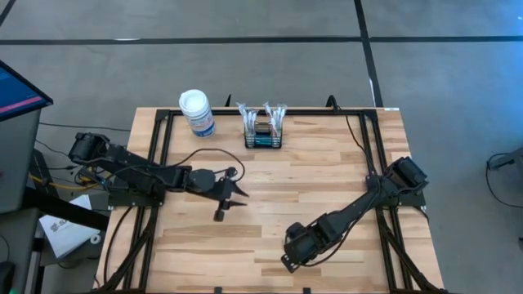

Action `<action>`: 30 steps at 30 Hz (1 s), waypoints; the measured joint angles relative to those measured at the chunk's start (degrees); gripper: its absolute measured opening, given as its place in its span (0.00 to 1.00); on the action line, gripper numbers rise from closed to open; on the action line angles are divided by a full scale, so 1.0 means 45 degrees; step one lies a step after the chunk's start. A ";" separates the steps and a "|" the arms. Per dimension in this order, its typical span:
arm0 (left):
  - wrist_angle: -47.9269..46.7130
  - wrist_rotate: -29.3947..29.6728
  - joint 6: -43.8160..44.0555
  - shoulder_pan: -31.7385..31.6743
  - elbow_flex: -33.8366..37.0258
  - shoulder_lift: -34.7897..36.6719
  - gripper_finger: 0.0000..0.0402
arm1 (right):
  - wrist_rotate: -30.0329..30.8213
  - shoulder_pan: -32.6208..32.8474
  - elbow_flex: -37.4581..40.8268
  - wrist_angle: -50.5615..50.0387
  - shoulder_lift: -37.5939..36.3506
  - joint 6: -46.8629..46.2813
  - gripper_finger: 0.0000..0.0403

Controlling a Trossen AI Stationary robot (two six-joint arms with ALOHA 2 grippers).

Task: Pick & Place toothbrushing station
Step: Put the blue mouthwash into the black wire organizer

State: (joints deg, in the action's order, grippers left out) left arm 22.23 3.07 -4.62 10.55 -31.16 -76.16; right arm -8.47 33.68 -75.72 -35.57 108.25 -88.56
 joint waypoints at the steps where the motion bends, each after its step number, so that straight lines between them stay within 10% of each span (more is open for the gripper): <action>1: -0.0057 -0.0407 0.0128 0.0005 0.0082 0.0000 0.32 | 0.0000 -0.0002 0.0000 -0.0020 0.0000 -0.0131 0.00; 30: 0.0210 -0.1358 0.0088 0.0000 0.0447 0.0000 0.32 | -0.0495 0.0012 0.0007 -0.0025 0.0679 -0.1468 0.32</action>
State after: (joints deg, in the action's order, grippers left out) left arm 23.18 -3.04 -4.23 10.55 -29.15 -76.16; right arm -10.70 33.74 -75.69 -35.68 111.30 -95.17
